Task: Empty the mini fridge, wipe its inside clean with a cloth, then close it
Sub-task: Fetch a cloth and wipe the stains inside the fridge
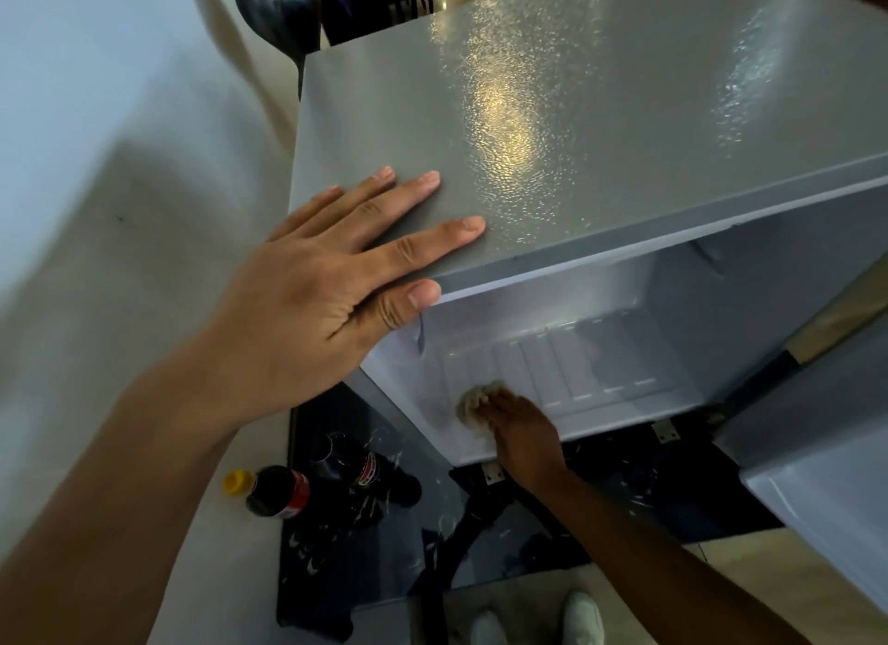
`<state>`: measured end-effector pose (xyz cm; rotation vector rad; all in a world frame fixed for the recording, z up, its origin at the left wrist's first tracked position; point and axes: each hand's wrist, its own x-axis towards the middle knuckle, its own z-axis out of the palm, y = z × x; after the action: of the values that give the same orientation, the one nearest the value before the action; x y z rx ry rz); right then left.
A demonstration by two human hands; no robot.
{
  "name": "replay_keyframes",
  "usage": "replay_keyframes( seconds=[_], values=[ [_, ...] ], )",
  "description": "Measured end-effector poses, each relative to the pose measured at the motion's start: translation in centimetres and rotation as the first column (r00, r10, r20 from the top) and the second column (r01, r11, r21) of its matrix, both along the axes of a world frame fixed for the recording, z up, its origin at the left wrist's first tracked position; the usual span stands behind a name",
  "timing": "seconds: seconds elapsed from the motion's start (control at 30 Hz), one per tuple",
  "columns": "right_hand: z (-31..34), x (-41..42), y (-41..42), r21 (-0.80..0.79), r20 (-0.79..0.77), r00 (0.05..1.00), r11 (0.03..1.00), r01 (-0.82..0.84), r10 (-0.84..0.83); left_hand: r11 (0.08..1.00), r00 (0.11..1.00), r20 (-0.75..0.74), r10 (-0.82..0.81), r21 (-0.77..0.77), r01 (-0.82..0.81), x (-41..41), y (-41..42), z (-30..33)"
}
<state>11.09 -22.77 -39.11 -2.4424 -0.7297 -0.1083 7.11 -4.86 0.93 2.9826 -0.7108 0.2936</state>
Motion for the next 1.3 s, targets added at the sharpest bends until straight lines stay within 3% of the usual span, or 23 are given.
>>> replay_keyframes(
  seconds=[0.2, 0.27, 0.4, 0.5, 0.6, 0.7, 0.77, 0.83, 0.9, 0.97, 1.03, 1.23, 1.3],
  values=[
    [3.2, 4.7, 4.8, -0.122, -0.252, 0.948, 0.978, 0.167, -0.194, 1.000, 1.000, 0.024, 0.009, -0.027, -0.008, -0.1, 0.0, -0.1],
    [3.4, 3.9, 7.3, -0.118, -0.305, 0.933, 0.980, 0.161, -0.191, 0.999, 1.000, 0.028, 0.011, -0.037, -0.010, -0.1, -0.1, -0.1],
    [1.6, 1.7, 7.2, -0.126, -0.215, 0.970, 0.988, 0.091, -0.117, 0.999, 1.000, 0.031, 0.000, -0.048, 0.002, -0.2, 0.0, -0.1],
    [0.6, 0.0, 4.3, 0.017, -0.080, 0.995, 0.998, 0.057, -0.055, 0.998, 0.999, 0.054, -0.001, -0.067, 0.005, -0.2, -0.1, -0.2],
    [1.0, -1.9, 2.4, -0.056, -0.015, 1.000, 0.998, 0.019, -0.020, 0.995, 0.998, 0.068, -0.002, -0.098, 0.009, -0.2, -0.3, -0.5],
    [2.1, -2.2, 1.5, -0.177, -0.127, 0.991, 0.984, 0.030, -0.053, 0.995, 0.999, 0.041, -0.014, -0.102, 0.018, -0.1, -0.2, -0.3],
    [3.2, -1.5, 0.6, -0.157, -0.280, 0.945, 0.979, 0.129, -0.170, 0.994, 1.000, -0.023, -0.008, -0.105, 0.006, -0.2, -0.1, 0.0],
    [4.1, -0.6, -1.3, -0.054, -0.453, 0.840, 0.949, 0.309, -0.299, 0.995, 0.999, -0.039, 0.010, -0.096, -0.013, -0.4, -0.4, 0.4],
    [4.6, 0.4, -3.8, 0.077, -0.576, 0.701, 0.825, 0.560, -0.422, 0.998, 1.000, 0.005, 0.020, -0.066, -0.019, -0.7, -1.1, 0.7],
    [4.7, 1.1, -6.1, 0.173, -0.716, 0.507, 0.581, 0.795, -0.480, 1.000, 1.000, 0.019, -0.004, -0.022, 0.005, -0.7, -2.3, 0.8],
    [5.0, 2.0, -7.6, 0.216, -0.805, 0.380, 0.371, 0.903, -0.455, 0.999, 1.000, -0.017, -0.018, 0.037, 0.018, -0.1, -3.2, 0.9],
    [5.3, 6.4, -9.4, 0.302, -0.778, 0.360, 0.196, 0.933, -0.515, 0.991, 0.999, -0.033, 0.003, 0.136, 0.001, 1.9, -4.0, 1.0],
    [5.5, 7.6, -9.3, 0.335, -0.818, 0.347, 0.109, 0.936, -0.459, 0.988, 0.999, -0.037, 0.002, 0.157, 0.004, 2.0, -4.0, 1.2]
  ],
)
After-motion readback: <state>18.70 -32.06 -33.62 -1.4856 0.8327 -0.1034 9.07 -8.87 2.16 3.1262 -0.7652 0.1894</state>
